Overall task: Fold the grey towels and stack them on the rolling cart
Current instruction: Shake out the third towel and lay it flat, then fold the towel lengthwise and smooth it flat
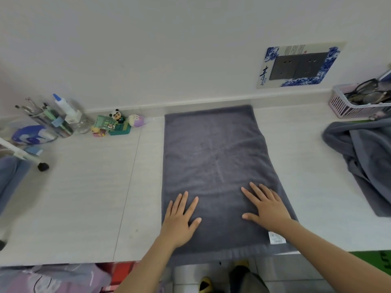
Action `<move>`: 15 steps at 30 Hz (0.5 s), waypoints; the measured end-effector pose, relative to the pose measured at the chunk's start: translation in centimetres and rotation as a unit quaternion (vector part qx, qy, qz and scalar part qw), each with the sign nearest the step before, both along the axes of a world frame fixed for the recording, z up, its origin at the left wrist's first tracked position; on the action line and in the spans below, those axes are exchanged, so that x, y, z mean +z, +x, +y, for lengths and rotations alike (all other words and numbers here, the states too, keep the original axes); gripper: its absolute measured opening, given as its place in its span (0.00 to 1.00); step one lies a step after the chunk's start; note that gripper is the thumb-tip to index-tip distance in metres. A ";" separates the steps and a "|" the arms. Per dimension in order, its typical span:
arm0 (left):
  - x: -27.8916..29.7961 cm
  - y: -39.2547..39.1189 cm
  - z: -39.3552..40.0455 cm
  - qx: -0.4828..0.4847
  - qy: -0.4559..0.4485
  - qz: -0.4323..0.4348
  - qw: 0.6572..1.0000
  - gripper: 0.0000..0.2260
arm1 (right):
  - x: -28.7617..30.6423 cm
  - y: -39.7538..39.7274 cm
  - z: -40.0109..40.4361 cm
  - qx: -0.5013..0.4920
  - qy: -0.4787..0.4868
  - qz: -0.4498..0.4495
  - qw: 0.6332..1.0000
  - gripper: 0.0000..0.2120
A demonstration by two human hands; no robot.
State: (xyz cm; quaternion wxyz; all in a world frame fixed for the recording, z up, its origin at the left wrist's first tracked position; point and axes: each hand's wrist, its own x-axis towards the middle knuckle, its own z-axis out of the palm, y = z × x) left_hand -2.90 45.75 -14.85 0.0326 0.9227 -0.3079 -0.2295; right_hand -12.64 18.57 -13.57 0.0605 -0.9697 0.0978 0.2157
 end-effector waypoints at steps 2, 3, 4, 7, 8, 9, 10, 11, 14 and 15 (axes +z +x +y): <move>-0.2 1.5 -0.7 0.008 0.019 0.001 1.000 0.30 | -0.1 1.3 0.2 -0.032 -0.020 0.001 0.999 0.41; 0.0 2.1 -1.1 0.010 0.032 -0.002 0.999 0.28 | 0.0 1.8 0.6 -0.052 -0.033 -0.001 0.998 0.37; 0.1 2.8 -1.6 0.012 0.041 -0.006 0.999 0.27 | 0.1 2.5 0.9 -0.066 -0.042 -0.013 0.997 0.35; 0.8 2.6 -2.1 0.009 0.005 -0.027 1.000 0.26 | 1.0 1.7 2.4 -0.060 0.006 -0.106 0.993 0.27; 1.1 2.0 -1.9 0.005 -0.040 -0.034 0.999 0.25 | 1.0 0.8 2.8 -0.045 0.041 -0.126 0.990 0.24; 1.3 1.0 -1.5 0.001 -0.097 -0.032 0.995 0.23 | 1.0 -0.4 3.2 -0.033 0.081 -0.132 0.987 0.21; 1.5 -0.1 -0.8 -0.006 -0.153 -0.018 0.988 0.20 | 1.0 -1.9 3.6 -0.023 0.115 -0.126 0.985 0.19; 1.6 -1.2 -0.2 -0.013 -0.191 0.006 0.982 0.17 | 0.8 -3.4 3.8 -0.015 0.145 -0.118 0.982 0.17; 1.1 -4.2 1.7 -0.017 -0.213 0.083 0.973 0.14 | -0.4 -6.8 3.9 -0.010 0.196 -0.135 0.971 0.16; 0.8 -4.6 2.0 -0.011 -0.219 0.094 0.971 0.14 | -0.7 -7.4 4.0 -0.017 0.204 -0.137 0.969 0.15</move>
